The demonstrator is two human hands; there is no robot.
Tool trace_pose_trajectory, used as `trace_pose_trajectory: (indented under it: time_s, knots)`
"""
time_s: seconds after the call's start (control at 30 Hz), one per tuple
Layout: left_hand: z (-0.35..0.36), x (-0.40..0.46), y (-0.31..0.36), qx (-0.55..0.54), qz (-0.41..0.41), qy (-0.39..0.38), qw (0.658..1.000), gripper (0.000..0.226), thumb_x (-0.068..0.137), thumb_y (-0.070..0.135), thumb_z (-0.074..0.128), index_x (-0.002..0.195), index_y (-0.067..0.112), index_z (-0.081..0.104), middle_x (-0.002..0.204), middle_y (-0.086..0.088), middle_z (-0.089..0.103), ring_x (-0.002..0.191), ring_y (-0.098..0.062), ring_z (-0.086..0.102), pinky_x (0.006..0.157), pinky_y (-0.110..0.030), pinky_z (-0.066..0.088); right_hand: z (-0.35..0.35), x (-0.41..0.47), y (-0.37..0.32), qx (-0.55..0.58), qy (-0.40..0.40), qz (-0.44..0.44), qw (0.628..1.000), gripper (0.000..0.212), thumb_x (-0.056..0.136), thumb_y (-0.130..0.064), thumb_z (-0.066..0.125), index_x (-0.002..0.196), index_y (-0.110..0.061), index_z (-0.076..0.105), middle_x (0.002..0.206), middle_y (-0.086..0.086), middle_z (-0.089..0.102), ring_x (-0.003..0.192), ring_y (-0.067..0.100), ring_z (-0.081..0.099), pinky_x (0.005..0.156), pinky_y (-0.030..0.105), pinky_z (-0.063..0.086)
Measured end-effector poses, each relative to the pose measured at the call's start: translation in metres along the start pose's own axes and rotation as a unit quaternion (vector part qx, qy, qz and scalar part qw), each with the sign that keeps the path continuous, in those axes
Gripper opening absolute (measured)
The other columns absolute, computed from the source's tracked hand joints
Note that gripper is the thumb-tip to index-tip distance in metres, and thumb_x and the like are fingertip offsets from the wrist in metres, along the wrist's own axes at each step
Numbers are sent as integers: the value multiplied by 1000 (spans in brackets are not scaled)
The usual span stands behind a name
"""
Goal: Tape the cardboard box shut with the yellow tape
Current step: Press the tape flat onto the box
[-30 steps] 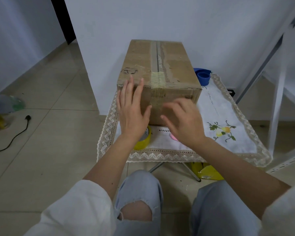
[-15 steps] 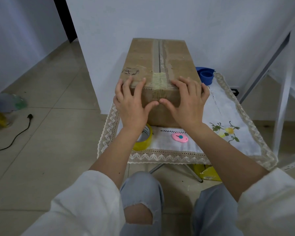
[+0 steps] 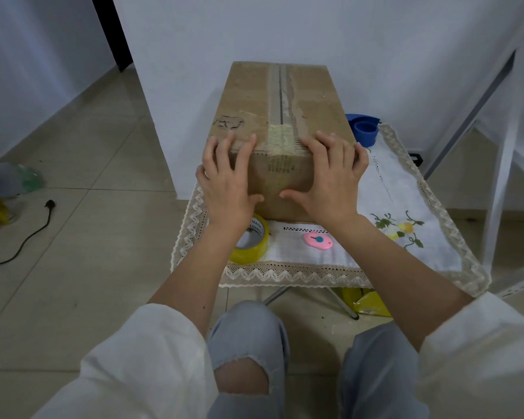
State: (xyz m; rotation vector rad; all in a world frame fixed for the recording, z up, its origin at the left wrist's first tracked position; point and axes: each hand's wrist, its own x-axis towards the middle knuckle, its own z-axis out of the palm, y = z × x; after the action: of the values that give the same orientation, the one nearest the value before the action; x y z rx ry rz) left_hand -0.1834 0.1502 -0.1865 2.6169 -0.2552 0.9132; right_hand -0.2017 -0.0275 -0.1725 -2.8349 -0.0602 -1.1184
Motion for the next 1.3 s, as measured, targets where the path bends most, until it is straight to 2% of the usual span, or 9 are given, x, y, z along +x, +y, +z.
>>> trace_pose_trajectory:
  time_s: [0.1,0.23,0.37,0.67,0.83,0.93,1.07,1.17,1.3]
  knots:
    - [-2,0,-2,5,10,-25,1000,119,41,47,92,142,33,31,151,-8,34,141,-35,25,102,-53,37,-1,0,2,-5,-14,-8,1000,110,42,-67,80,135,-23,40,139,6,45,134,27,36,114,52,14]
    - [-3,3,-1,-30,8,2,1000,97,55,65,76,139,32,41,147,-9,38,138,-33,27,101,-51,37,-2,0,0,11,13,6,1000,99,57,-86,57,131,-21,48,135,5,50,132,26,39,113,50,15]
    - [-1,4,-4,-35,10,27,999,82,64,66,71,134,32,47,143,-10,44,133,-33,31,96,-51,40,2,-1,0,9,25,2,1000,88,64,-78,61,130,-21,49,134,6,51,130,26,40,112,51,18]
    - [-7,5,-11,-70,29,27,997,73,71,49,76,137,33,49,141,-8,46,130,-29,29,96,-52,42,-7,-2,4,47,-8,-9,999,79,67,-54,73,133,-22,46,140,4,47,134,26,36,113,48,12]
    - [-16,10,-5,-19,26,1,999,80,66,57,74,137,34,46,141,-5,45,130,-30,37,103,-44,27,-20,7,0,53,-10,7,999,71,72,-70,59,127,-25,52,131,-1,53,129,20,43,113,46,6]
    - [-24,19,3,-21,39,6,999,86,66,62,68,140,28,42,145,-2,43,136,-25,34,107,-42,18,-25,21,-3,75,6,-23,997,64,79,-66,55,129,-26,53,132,-5,56,131,17,44,115,48,13]
    - [-21,32,9,-63,128,-44,989,73,79,42,68,144,19,42,153,0,41,146,-19,27,115,-45,10,-21,35,-5,118,-51,-99,987,53,87,-51,58,133,-26,55,138,-4,56,136,18,42,114,45,18]
    - [-16,33,6,-98,134,-63,984,62,83,40,67,138,18,50,147,1,49,141,-16,37,115,-40,16,-14,34,-4,144,-83,-97,981,45,89,-43,59,130,-25,58,135,-4,59,133,17,47,115,42,22]
    - [-15,33,5,-113,128,-52,984,58,81,42,69,132,18,57,141,1,56,137,-16,43,111,-38,20,-10,34,-5,194,-70,-81,975,41,84,-40,66,120,-21,66,125,-2,66,125,17,55,111,40,33]
